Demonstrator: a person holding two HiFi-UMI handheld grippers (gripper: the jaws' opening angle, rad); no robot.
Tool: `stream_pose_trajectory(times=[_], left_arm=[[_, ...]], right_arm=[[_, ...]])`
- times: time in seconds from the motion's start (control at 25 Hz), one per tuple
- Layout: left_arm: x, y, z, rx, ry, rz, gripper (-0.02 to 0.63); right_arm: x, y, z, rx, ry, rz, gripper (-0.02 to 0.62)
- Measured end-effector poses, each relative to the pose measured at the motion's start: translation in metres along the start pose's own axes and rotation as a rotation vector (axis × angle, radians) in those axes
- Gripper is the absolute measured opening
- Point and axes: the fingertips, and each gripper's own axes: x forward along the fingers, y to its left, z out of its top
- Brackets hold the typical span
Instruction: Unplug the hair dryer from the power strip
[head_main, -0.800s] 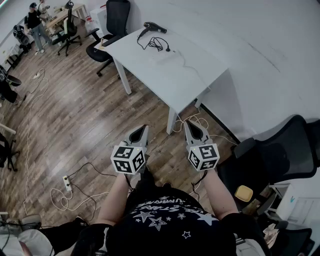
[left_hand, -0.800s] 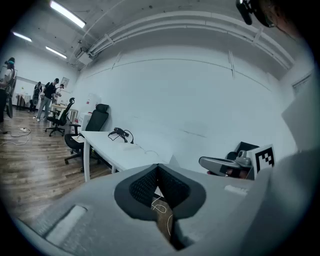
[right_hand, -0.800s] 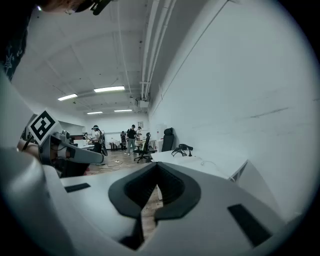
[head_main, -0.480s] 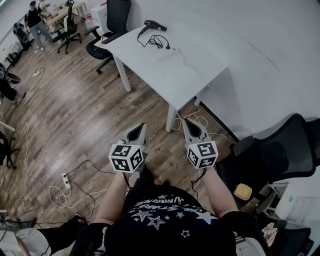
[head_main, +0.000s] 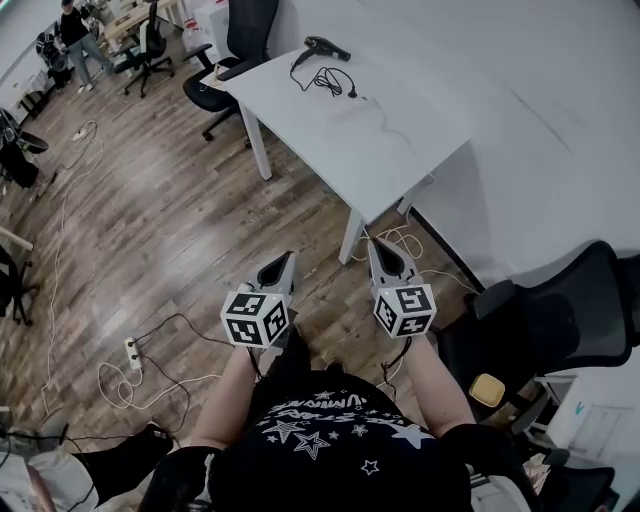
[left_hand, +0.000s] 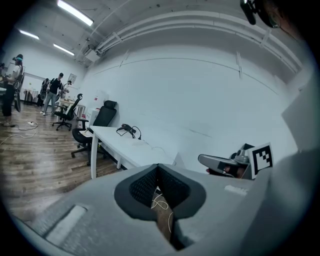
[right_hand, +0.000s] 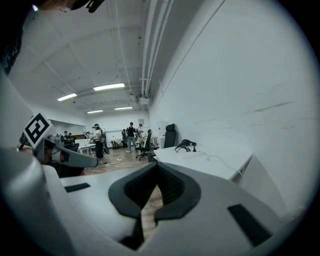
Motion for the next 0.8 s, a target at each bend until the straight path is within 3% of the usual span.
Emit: stream_pose_trajectory(times=[0.4, 0.8], left_arm=[[0.019, 0.074, 0.046, 0.001, -0.045, -0.016, 0.008], [0.033, 0.148, 0.070, -0.026, -0.031, -0.057, 0.008]], right_arm=[[0.071, 0.011, 0.033, 0.026, -0.059, -0.027, 0.009], [0.138, 0.024, 0.039, 0.023, -0.029, -0.105, 0.009]])
